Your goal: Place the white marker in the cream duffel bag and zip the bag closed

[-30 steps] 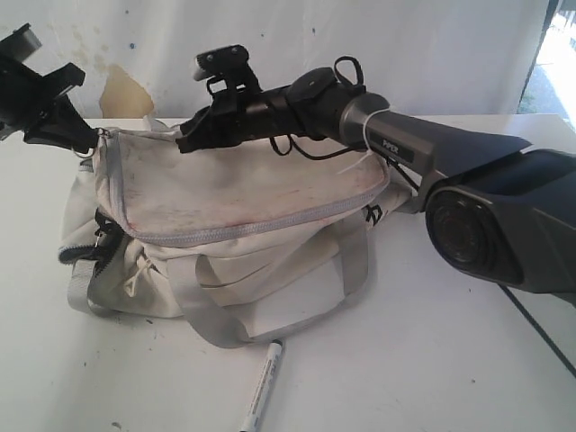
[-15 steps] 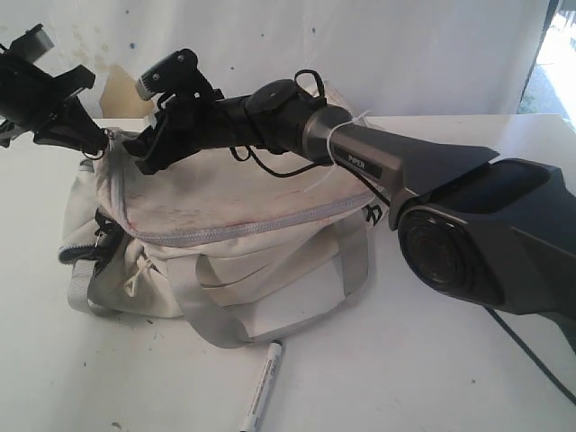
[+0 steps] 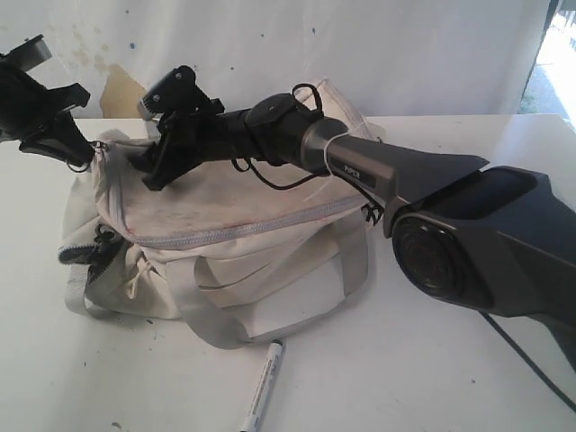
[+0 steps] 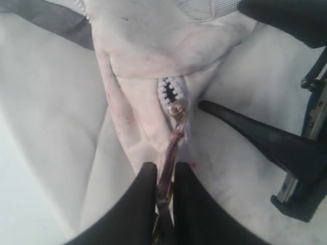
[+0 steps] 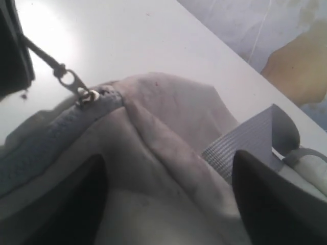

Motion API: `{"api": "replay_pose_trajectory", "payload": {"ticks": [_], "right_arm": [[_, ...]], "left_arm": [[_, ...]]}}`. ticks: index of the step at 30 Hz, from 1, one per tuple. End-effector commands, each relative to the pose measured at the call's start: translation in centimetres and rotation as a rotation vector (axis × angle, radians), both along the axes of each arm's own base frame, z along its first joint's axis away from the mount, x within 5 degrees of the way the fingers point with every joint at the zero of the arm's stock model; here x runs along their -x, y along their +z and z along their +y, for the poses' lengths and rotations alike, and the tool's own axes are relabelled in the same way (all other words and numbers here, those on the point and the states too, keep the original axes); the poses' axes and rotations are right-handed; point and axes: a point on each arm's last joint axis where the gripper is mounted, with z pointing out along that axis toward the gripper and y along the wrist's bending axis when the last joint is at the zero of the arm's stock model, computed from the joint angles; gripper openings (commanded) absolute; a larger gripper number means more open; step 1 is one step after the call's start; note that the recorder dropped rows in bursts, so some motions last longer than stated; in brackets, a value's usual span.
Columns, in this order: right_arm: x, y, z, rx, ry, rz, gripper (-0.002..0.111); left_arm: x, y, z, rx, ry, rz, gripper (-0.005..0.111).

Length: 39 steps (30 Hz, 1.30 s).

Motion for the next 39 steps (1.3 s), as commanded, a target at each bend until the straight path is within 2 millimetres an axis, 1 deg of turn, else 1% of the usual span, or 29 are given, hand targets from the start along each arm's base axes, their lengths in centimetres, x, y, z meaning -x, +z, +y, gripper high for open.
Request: {"api": "replay_pose_trajectory", "payload": {"ticks": [1, 5, 7, 8, 12, 14, 17, 20, 21, 22, 23, 26, 28, 32, 33, 34, 37, 39], "right_arm": [[0.2, -0.8, 0.6, 0.022, 0.013, -0.031, 0.065], [0.5, -0.7, 1.3, 0.025, -0.031, -0.065, 0.063], [0.6, -0.6, 1.6, 0.027, -0.05, -0.081, 0.056], [0.6, -0.7, 1.7, 0.028, -0.054, -0.083, 0.051], [0.8, -0.7, 1.9, 0.029, -0.049, -0.084, 0.031], [0.7, -0.7, 1.8, 0.03, -0.062, -0.09, 0.025], [0.7, -0.7, 1.8, 0.03, -0.065, -0.091, 0.021], [0.7, -0.7, 1.8, 0.03, -0.065, -0.091, 0.017], [0.7, -0.7, 1.8, 0.03, -0.061, -0.09, 0.014], [0.7, -0.7, 1.8, 0.031, -0.056, -0.089, 0.004], [0.7, -0.7, 1.8, 0.03, -0.057, -0.087, 0.0], [0.7, -0.7, 1.8, 0.028, -0.059, -0.083, 0.0], [0.6, -0.7, 1.7, 0.018, -0.079, -0.07, 0.0], [0.4, -0.7, 1.5, 0.008, -0.093, -0.054, 0.0], [0.4, -0.7, 1.5, 0.01, -0.09, -0.055, 0.0], [0.4, -0.7, 1.5, 0.009, -0.088, -0.054, 0.0], [0.5, -0.7, 1.5, 0.002, -0.091, -0.036, 0.0], [0.5, -0.7, 1.5, -0.002, -0.093, -0.03, 0.0]], "left_arm": [[0.3, 0.7, 0.2, -0.044, 0.001, -0.004, 0.0], [0.8, -0.3, 0.3, -0.062, 0.007, 0.04, 0.0], [1.1, -1.0, 0.2, -0.051, 0.003, 0.065, 0.0], [1.2, -1.2, 0.2, -0.048, -0.007, 0.065, 0.0], [1.2, -1.2, -0.1, -0.011, 0.0, 0.067, 0.0], [1.1, -1.0, -0.3, 0.021, 0.008, 0.065, 0.0], [1.1, -0.8, -0.7, 0.067, 0.018, 0.063, 0.0], [1.3, -1.3, -1.1, 0.07, 0.01, 0.082, 0.0], [1.5, -1.7, -1.1, 0.071, 0.011, 0.096, 0.0], [1.9, -2.3, -1.2, 0.071, 0.007, 0.12, 0.0], [2.1, -2.7, -1.3, 0.072, 0.006, 0.135, 0.0], [2.4, -3.2, -1.6, 0.122, 0.022, 0.164, 0.0], [2.8, -3.1, -2.0, 0.149, 0.019, 0.162, 0.0], [3.7, -3.3, -2.1, 0.132, 0.015, 0.189, 0.0], [4.2, -3.3, -2.1, 0.132, 0.018, 0.199, 0.0], [4.4, -3.2, -2.1, 0.132, 0.018, 0.201, 0.0], [5.5, -2.1, -2.2, 0.146, 0.037, 0.198, 0.0], [6.0, -1.9, -2.3, 0.149, 0.057, 0.215, 0.0]]}}
